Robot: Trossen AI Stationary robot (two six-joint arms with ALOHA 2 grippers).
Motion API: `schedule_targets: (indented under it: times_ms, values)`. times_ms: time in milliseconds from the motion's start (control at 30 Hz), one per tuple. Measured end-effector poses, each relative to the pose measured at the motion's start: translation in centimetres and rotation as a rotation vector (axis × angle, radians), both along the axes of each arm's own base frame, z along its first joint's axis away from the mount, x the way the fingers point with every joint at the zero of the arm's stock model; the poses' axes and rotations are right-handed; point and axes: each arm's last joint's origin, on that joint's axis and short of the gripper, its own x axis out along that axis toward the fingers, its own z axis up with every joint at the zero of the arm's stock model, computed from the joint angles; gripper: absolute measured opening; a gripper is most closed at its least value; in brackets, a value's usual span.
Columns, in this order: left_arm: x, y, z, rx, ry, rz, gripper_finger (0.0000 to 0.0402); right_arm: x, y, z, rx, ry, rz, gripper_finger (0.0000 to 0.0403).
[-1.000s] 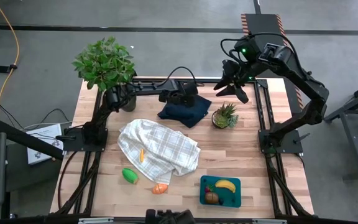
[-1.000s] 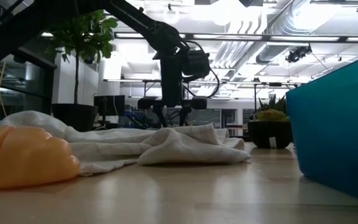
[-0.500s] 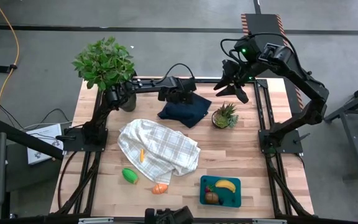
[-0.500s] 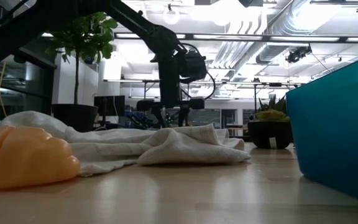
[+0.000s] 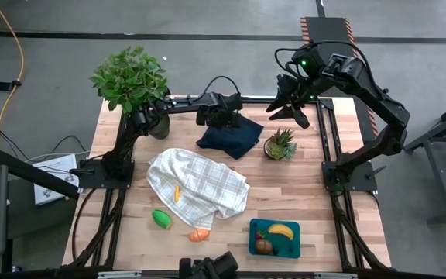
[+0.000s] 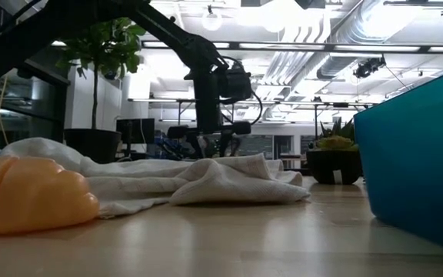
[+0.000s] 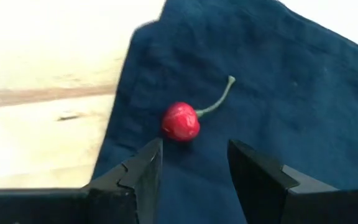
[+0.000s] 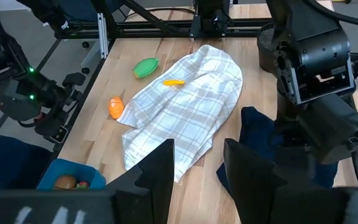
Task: Pick and placing Produce into tupperware
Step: Put the cherry into the bin
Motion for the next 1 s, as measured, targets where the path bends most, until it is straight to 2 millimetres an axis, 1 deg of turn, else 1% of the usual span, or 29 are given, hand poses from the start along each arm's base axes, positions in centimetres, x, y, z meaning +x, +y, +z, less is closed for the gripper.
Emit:
schedule_targets:
  times_ms: [433, 833, 1000]
  values:
    - [-0.4, 0.7, 0.0, -0.034, -0.021, 0.015, 0.017, 0.0, 0.0, 0.0, -0.001, 0.0, 0.001, 0.0129]
    - [-1.4, 2.1, 0.0, -0.074, -0.052, 0.043, 0.017, 0.0, 0.0, 0.0, -0.001, -0.001, 0.001, 0.0129]
    - [-1.4, 2.2, 0.0, -0.093, -0.069, 0.041, 0.017, 0.0, 0.0, 0.0, -0.003, -0.001, 0.003, 0.0129]
